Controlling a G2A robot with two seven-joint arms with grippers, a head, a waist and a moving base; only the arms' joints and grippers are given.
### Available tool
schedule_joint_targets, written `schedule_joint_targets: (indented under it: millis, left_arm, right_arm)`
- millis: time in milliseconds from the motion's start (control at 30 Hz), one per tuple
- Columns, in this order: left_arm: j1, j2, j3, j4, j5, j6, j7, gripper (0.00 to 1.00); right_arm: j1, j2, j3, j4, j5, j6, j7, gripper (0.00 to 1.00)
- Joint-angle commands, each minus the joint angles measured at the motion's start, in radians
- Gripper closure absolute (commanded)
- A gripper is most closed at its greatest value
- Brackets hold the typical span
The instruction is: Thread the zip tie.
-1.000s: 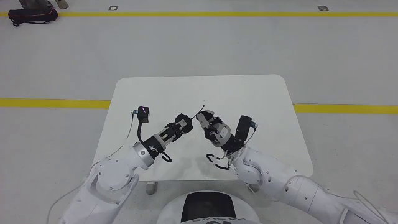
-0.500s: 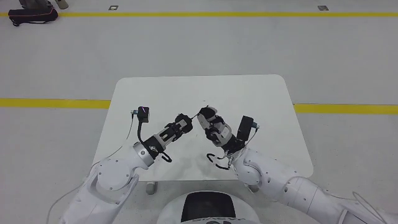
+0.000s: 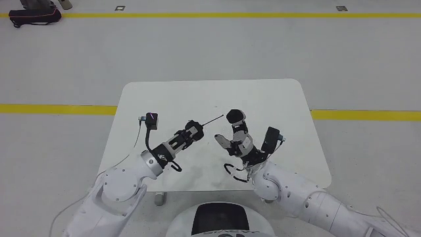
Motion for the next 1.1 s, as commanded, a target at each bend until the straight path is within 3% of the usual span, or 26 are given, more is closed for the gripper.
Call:
schedule_joint_targets:
  millis: [0,167,433,600,667,733,967,1067]
  left_arm:
    - [0.000,0.000,0.000,0.000,0.000,0.000,0.000,1.00]
    - [-0.014,-0.002,0.016,-0.006,-0.013,0.018,0.000,1.00]
    - [-0.064,-0.011,0.047,-0.005,-0.180,0.095,-0.047,1.00]
    - [-0.114,-0.019,0.080,0.021,-0.220,0.127,-0.031,1.00]
    - [-0.133,-0.022,0.098,0.027,-0.214,0.131,-0.013,1.00]
    - [-0.150,-0.025,0.110,0.034,-0.189,0.130,0.017,1.00]
    - [-0.150,-0.025,0.110,0.034,-0.189,0.130,0.017,1.00]
    - [-0.150,-0.025,0.110,0.034,-0.189,0.130,0.017,1.00]
  right_arm:
    - [0.000,0.000,0.000,0.000,0.000,0.000,0.000,0.00]
    - [-0.039,0.012,0.030,-0.024,0.113,0.000,0.007,0.00]
    - [-0.055,0.110,-0.024,-0.180,0.412,0.000,0.044,0.00]
    - [-0.033,0.165,-0.032,-0.241,0.554,0.000,0.097,0.00]
    - [-0.028,0.184,-0.023,-0.275,0.633,0.000,0.166,0.00]
    - [-0.028,0.189,-0.016,-0.268,0.649,0.000,0.180,0.00]
    - [-0.028,0.189,-0.016,-0.268,0.649,0.000,0.180,0.00]
    - [-0.040,0.190,0.017,-0.266,0.663,0.000,0.221,0.00]
